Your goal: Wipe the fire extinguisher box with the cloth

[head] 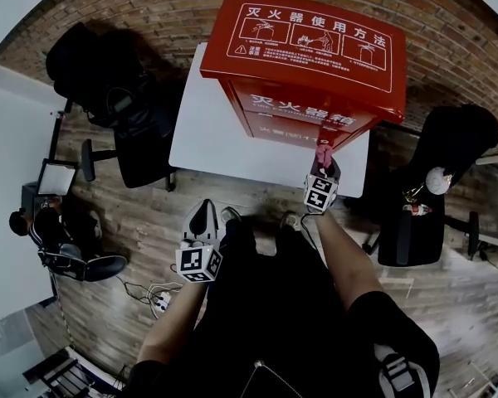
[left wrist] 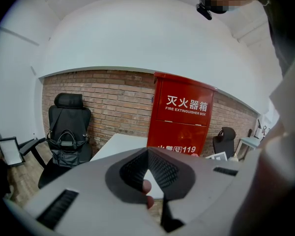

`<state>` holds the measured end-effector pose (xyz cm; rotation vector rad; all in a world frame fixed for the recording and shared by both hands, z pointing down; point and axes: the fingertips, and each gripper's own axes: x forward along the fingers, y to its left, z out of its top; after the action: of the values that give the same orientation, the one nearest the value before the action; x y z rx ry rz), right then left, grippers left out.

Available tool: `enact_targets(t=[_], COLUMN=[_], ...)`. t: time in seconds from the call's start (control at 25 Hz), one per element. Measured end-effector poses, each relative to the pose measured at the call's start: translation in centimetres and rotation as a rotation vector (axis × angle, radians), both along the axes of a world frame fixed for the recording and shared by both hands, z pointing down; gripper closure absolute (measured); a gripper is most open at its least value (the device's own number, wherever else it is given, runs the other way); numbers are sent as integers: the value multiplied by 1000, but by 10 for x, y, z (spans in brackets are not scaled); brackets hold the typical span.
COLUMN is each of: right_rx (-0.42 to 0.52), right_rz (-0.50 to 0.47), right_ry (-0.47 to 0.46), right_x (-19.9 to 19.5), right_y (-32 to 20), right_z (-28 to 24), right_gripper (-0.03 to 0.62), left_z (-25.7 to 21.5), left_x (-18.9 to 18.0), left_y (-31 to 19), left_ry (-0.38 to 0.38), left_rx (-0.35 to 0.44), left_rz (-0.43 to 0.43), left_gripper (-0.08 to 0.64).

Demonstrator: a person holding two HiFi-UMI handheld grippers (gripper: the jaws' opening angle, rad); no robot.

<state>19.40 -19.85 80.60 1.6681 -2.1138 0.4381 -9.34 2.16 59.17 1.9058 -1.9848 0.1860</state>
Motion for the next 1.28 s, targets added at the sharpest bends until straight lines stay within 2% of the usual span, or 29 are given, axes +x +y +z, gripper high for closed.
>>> enact_targets(t=[0.2,0.52,0.72,1.28], right_rx=[-11,-5,-34,-28], right_rz=[50,73,109,113], right_ry=[-4,-11,-40,-52], right_x=[-12,-44,-57,-111], right_y=[2,2,5,10], right_z=[2,-4,0,-4], right_gripper=[480,480,480,480], left_z=[-7,-12,-5,4], left_x=[-25,-70,-89,-134], left_y=[-3,-9,-8,-17], left_ry=[-3,-5,5,45], left_rx=[3,8,10,36], left_rz=[29,62,83,123], left_gripper=[541,541,541,541])
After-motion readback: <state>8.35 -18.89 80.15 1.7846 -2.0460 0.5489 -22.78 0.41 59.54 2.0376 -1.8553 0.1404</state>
